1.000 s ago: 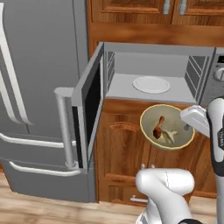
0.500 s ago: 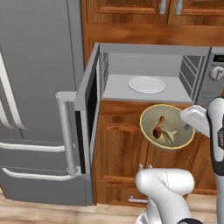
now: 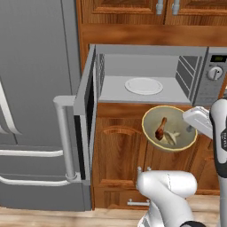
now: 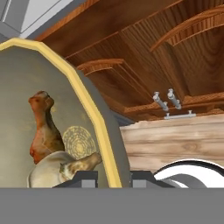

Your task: Place the bowl containing the chicken drumstick and mushroom in the microwave. Close the microwave door and press the start button to microwave the meal.

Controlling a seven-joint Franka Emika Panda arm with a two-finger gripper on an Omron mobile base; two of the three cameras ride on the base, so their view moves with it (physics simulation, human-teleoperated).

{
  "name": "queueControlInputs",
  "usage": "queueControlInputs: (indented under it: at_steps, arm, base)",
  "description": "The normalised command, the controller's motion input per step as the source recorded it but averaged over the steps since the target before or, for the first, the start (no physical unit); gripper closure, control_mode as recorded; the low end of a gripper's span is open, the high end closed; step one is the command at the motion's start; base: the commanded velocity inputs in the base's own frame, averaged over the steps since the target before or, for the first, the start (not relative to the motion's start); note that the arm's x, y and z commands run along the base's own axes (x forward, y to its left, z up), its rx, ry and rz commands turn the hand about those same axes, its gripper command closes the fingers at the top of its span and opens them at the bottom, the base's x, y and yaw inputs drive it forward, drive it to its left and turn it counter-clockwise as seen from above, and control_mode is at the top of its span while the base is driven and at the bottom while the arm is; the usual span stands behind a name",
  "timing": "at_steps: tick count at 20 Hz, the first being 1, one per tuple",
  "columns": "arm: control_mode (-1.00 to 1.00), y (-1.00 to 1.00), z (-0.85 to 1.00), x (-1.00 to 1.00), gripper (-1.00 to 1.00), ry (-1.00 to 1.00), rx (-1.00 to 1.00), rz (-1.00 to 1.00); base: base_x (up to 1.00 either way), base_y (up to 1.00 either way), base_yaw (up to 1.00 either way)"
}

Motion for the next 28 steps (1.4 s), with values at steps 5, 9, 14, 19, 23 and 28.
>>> queueControlInputs:
  at_steps: [5,9,14,19,23,28]
  arm:
    - [-1.00,0.00,0.00,0.05,1.00,-0.01,0.00,-0.01]
    - [-1.00,0.00,0.00,0.02,1.00,0.00,0.00,0.00]
    - [-1.00,0.00,0.00,0.07,1.00,0.00,0.00,0.00]
    - [-1.00,0.00,0.01,0.37,1.00,-0.04,0.08,-0.10]
    - [-1.00,-0.01,0.27,0.36,1.00,-0.12,0.03,-0.19]
    - [-1.00,0.00,0.32,0.54,1.00,0.00,0.00,-0.25]
  base:
    - [0.00,0.00,0.00]
    - [0.00,0.00,0.00]
    - [0.00,0.00,0.00]
    - [0.00,0.00,0.00]
    - [0.00,0.00,0.00]
    - [0.00,0.00,0.00]
